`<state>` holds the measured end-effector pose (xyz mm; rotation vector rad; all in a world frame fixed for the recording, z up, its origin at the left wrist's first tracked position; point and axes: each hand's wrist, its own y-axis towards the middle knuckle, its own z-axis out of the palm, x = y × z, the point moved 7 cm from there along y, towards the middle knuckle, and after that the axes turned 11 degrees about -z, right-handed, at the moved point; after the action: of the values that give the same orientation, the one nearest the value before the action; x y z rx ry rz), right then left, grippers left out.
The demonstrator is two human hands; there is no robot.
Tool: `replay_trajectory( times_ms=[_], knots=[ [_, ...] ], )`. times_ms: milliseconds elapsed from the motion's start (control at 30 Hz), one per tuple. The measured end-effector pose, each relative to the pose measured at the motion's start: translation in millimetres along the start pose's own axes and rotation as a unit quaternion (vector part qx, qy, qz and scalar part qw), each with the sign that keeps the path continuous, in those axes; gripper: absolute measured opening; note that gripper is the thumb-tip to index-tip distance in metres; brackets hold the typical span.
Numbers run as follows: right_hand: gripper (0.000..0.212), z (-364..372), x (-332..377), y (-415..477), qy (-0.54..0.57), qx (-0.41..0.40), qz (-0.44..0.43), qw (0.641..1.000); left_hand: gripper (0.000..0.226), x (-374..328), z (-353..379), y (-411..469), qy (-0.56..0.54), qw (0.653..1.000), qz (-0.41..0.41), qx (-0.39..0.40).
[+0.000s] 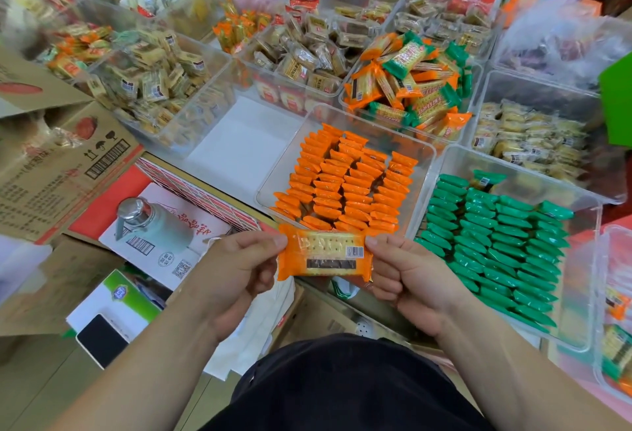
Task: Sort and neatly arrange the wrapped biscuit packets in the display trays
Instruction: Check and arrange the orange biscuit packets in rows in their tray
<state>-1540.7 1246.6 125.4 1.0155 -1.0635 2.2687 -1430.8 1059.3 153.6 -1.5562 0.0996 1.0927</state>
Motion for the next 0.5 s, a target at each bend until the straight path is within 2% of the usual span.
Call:
replay_trajectory(
  times_ms=[100,200,267,400,500],
  knots=[
    [0.019,-2,4,1,-0.047,-0.034,-0.002,0.998,0.017,-11,-1,1,0.108,0.988,0.100,-0.055],
    [0.029,-6,8,6,-0.014,-0.065,0.005,0.998,0.012,-23,8,3,0.218,0.955,0.191,-0.072],
    [0.028,-12,13,14,-0.020,-0.086,-0.016,0.996,0.014,-21,13,14,0.266,0.940,0.207,-0.057],
    [0.007,-30,20,36,-0.046,-0.146,-0.053,0.987,0.030,-19,23,46,0.377,0.897,0.226,-0.033],
    [0.018,-44,30,58,-0.103,-0.179,-0.088,0.974,0.035,-28,25,85,0.432,0.873,0.225,-0.034]
  ],
)
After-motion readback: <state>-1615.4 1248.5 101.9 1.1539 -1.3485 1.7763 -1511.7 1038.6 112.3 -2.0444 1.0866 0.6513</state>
